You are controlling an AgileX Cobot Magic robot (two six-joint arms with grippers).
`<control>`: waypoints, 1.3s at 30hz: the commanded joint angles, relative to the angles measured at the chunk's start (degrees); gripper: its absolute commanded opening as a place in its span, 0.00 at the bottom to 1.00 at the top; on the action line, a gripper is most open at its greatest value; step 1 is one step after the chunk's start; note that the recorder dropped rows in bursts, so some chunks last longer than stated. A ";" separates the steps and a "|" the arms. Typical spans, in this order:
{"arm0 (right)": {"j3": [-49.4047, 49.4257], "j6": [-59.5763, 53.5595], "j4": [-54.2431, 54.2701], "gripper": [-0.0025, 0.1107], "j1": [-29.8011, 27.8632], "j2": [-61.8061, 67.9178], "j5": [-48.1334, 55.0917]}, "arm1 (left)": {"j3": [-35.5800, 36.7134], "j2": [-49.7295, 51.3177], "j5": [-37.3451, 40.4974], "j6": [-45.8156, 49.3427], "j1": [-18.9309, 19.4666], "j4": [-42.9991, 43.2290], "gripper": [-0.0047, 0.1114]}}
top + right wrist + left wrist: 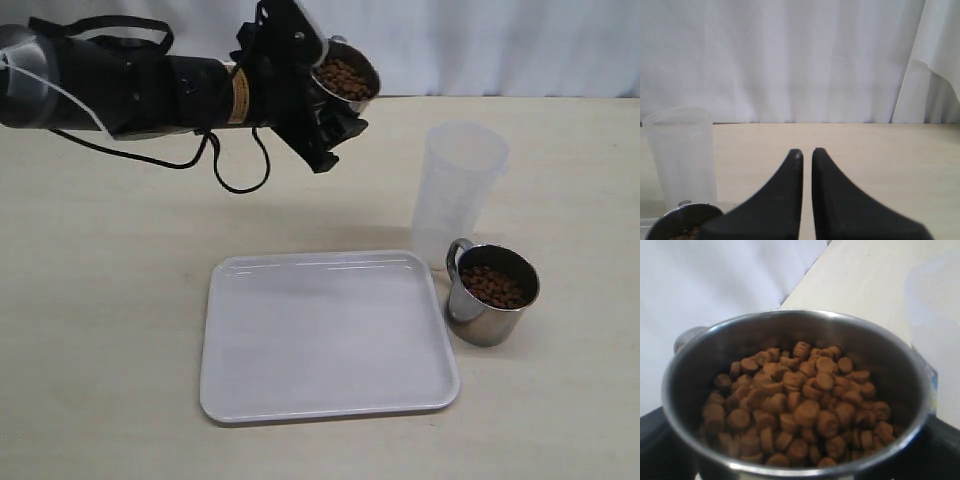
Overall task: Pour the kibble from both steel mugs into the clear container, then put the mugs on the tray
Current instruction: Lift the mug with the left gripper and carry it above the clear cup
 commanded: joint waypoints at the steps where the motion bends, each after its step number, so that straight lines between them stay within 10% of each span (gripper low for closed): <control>1: 0.24 0.08 0.11 0.07 0.18 -0.23 -0.07 | -2.42 -1.29 2.22 -1.75 -3.18 -1.08 0.04; 19: 0.24 0.08 0.11 0.07 0.18 -0.23 -0.07 | -13.86 0.93 28.62 3.94 -14.25 -0.60 0.04; 39: 0.24 0.08 0.11 0.07 0.18 -0.23 -0.07 | -17.80 4.23 33.60 11.63 -16.75 0.62 0.04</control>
